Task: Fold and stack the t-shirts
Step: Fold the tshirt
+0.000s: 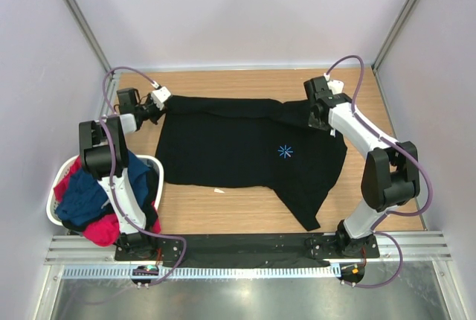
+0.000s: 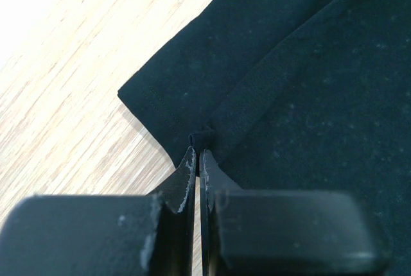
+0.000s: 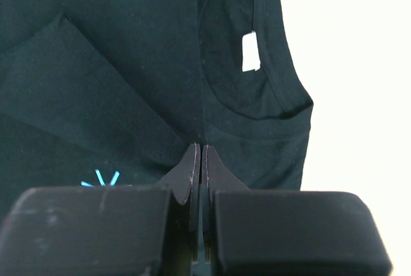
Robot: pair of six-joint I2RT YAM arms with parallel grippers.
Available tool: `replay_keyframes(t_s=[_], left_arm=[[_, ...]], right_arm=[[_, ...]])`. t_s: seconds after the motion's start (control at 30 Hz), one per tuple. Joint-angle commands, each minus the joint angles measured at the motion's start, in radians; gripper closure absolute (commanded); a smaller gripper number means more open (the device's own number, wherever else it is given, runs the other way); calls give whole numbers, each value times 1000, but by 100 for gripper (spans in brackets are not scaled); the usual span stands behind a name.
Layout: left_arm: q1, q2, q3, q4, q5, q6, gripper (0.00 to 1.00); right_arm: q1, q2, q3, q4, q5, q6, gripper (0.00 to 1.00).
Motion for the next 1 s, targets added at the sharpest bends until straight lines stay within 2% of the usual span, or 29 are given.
replay_keyframes(t_s=[0.0, 0.57, 0.97], left_arm=[[11, -55, -1, -6, -8, 28, 100], [11, -62, -5, -23, -25, 31, 100], [11, -65, -5, -46, -31, 56, 100]], right_arm=[[18, -28, 62, -50, 7, 19, 99], [97, -50, 87, -165, 34, 97, 99], [116, -59, -66, -128, 7, 132, 99]])
